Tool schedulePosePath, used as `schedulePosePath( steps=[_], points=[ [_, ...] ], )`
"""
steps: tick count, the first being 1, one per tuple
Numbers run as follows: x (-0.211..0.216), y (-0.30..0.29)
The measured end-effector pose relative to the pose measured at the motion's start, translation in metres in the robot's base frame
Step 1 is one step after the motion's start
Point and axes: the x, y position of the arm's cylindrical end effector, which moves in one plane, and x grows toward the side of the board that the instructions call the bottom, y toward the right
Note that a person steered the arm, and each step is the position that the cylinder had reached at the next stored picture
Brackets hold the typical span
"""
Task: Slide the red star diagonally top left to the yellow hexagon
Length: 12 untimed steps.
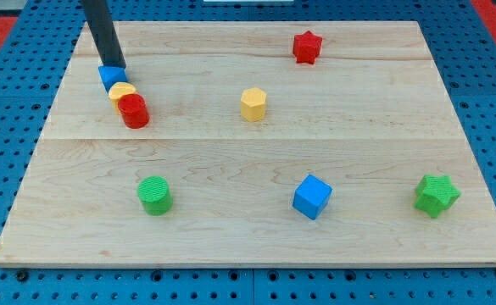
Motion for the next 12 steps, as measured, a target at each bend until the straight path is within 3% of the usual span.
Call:
schedulePosePath(
  steps=[1,2,4,5,6,7,12],
  points=[
    [0.000,0.010],
    [-0.027,0.052],
    [-0.101,0.220],
    [-0.090,0.302],
    [-0.076,0.345],
    [-0.067,0.314],
    [-0.051,0.309]
  ],
)
